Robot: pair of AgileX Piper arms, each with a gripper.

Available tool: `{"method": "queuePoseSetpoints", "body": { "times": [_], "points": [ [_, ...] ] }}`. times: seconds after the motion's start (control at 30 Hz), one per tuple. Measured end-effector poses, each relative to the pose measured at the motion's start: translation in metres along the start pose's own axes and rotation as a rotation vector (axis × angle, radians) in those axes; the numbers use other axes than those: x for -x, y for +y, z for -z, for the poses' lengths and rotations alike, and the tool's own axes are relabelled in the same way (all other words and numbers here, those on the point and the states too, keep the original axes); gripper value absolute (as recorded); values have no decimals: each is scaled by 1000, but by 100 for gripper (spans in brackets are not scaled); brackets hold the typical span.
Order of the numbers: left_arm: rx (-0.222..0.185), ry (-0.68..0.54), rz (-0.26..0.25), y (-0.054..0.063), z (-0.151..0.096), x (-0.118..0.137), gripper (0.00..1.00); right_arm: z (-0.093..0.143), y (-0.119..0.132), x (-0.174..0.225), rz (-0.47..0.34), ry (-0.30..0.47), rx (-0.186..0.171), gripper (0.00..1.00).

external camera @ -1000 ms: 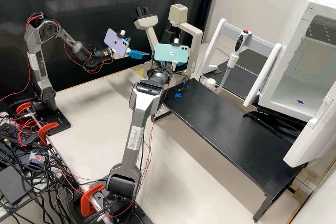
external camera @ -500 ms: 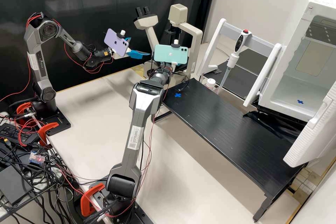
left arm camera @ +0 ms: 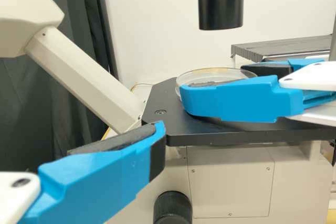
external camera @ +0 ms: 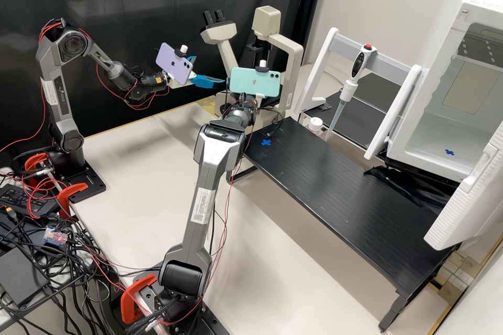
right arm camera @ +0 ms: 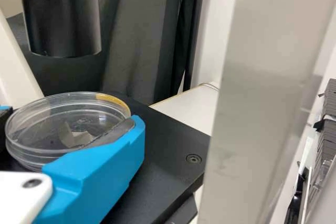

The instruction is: Move the petri dish to the bench

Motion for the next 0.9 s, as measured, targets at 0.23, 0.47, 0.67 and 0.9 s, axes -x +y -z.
{"method": "queuePoseSetpoints", "body": {
  "times": [0.23, 0.47, 0.67, 0.9],
  "points": [
    [0, 0, 0, 0, 0, 0, 100, -3, -6, 4, 2, 17, -8, 0],
    [0, 0, 0, 0, 0, 0, 100, 0, -3, 39, -42, 22, 15, 0],
    [0, 0, 0, 0, 0, 0, 100, 8, -5, 84, -85, 49, 106, 0],
    [0, 0, 0, 0, 0, 0, 100, 0, -12, 130, -136, 66, 97, 0]
  ]
}}
